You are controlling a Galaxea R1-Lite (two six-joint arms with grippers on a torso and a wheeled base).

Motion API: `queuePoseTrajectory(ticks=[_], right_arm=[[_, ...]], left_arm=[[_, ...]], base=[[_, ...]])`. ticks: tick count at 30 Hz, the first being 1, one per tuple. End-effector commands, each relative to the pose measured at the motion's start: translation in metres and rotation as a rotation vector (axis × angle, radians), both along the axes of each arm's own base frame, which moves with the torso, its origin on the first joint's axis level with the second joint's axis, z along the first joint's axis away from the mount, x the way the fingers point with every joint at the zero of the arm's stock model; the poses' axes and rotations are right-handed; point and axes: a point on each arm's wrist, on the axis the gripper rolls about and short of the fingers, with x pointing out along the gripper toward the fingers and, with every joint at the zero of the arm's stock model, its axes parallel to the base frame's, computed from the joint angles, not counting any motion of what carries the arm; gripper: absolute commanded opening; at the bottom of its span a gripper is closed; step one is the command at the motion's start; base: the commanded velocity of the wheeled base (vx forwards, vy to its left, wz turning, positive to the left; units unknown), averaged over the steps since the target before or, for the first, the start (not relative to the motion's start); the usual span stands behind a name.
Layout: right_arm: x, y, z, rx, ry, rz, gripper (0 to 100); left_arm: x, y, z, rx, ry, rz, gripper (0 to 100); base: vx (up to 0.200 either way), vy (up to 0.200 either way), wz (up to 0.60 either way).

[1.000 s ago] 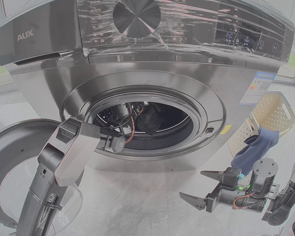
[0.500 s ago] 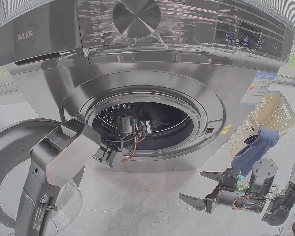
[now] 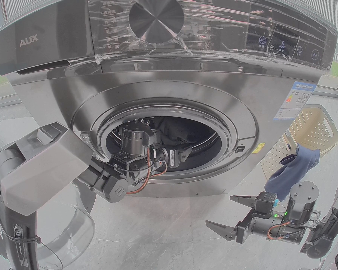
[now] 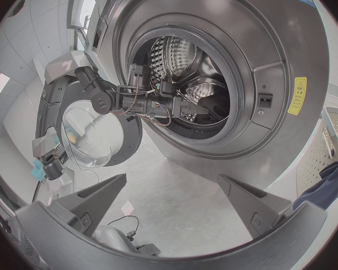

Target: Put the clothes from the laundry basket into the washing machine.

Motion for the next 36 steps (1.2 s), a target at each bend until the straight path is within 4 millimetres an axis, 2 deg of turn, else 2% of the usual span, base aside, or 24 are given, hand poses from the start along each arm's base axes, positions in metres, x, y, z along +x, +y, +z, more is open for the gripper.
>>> queuePoseTrajectory(ticks=[1, 6, 10, 17, 18, 23, 26, 27, 32, 36], right_arm=[[0.000, -0.001, 0.001, 0.005, -0.006, -0.003, 100], [0.000, -0.001, 0.001, 0.005, -0.006, -0.003, 100], [0.000, 0.000, 0.002, 0.006, -0.007, 0.002, 100], [0.000, 0.000, 0.001, 0.005, -0.006, 0.000, 100], [0.000, 0.000, 0.001, 0.005, -0.006, 0.000, 100], [0.001, 0.000, 0.001, 0.005, -0.006, -0.001, 100], [0.001, 0.000, 0.001, 0.003, -0.004, -0.001, 100], [0.001, 0.000, 0.000, 0.002, -0.003, 0.000, 100], [0.001, 0.001, -0.001, -0.001, 0.003, 0.001, 100], [0.000, 0.000, -0.002, -0.004, 0.007, 0.001, 100]], left_arm=[[-0.014, -0.002, 0.004, 0.010, 0.000, -0.021, 100], [-0.018, 0.003, 0.008, 0.022, -0.012, -0.022, 100], [-0.003, 0.001, 0.018, -0.035, -0.101, 0.006, 100], [0.034, -0.008, -0.013, -0.042, -0.130, 0.056, 100], [0.034, -0.008, -0.013, -0.042, -0.130, 0.056, 100], [0.053, -0.011, -0.039, -0.028, -0.111, 0.069, 100], [0.059, -0.013, -0.043, -0.029, -0.121, 0.072, 100], [0.061, -0.013, -0.044, -0.021, -0.127, 0.068, 0], [0.079, -0.012, -0.049, -0.017, -0.139, 0.093, 0], [0.100, -0.012, -0.040, -0.073, -0.233, 0.139, 0]], base=[[0.000, 0.000, 0.00], [0.000, 0.000, 0.00], [0.000, 0.000, 0.00], [0.000, 0.000, 0.00], [0.000, 0.000, 0.00], [0.000, 0.000, 0.00], [0.000, 0.000, 0.00], [0.000, 0.000, 0.00], [0.000, 0.000, 0.00], [0.000, 0.000, 0.00]])
